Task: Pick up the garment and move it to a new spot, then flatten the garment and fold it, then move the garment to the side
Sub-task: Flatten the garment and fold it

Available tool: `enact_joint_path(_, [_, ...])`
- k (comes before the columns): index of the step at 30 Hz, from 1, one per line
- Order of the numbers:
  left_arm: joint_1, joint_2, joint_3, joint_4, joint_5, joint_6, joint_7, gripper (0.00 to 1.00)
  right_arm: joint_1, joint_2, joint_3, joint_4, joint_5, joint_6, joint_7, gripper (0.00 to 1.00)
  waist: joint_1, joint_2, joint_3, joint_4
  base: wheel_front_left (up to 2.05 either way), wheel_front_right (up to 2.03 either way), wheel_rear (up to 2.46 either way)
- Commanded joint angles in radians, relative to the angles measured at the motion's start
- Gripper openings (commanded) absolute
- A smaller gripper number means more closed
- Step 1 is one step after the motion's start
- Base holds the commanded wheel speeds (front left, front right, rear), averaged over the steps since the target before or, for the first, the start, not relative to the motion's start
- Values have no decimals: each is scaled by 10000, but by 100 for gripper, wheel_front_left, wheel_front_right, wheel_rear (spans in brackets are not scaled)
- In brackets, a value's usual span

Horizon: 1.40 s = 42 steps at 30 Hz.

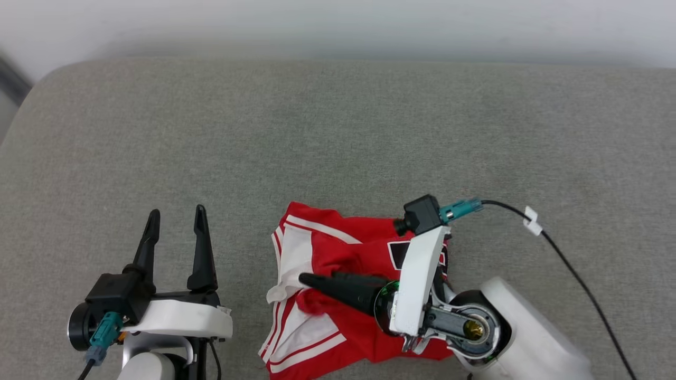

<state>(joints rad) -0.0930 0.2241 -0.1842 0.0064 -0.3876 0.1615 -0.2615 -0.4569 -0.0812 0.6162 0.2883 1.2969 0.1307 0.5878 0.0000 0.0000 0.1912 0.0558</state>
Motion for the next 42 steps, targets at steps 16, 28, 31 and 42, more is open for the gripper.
enact_joint_path(16, [418, 75, 321, 333, 120, 14, -39, 100, 323, -2703, -64, -1026, -3914, -2, -4810, 100, 0, 0, -1059, -1267, 0, 0, 0])
enact_joint_path(28, [782, 197, 509, 484, 49, 172, -39, 100, 2165, -2346, -3593, -42, -8248, -2, -7588, 100, 0, 0, -1561, -1907, 0, 0, 0])
enact_joint_path(31, [961, 231, 512, 532, 39, 167, -39, 100, 2738, -1936, -4283, -264, -8959, -2, -7870, 100, 0, 0, -1756, -1991, 0, 0, 0])
enact_joint_path(42, [1700, -34, 564, 526, 156, -87, -39, 100, 4444, -815, -4807, -1451, -10095, -2, -7739, 100, 0, 0, -2257, -2071, 0, 0, 0])
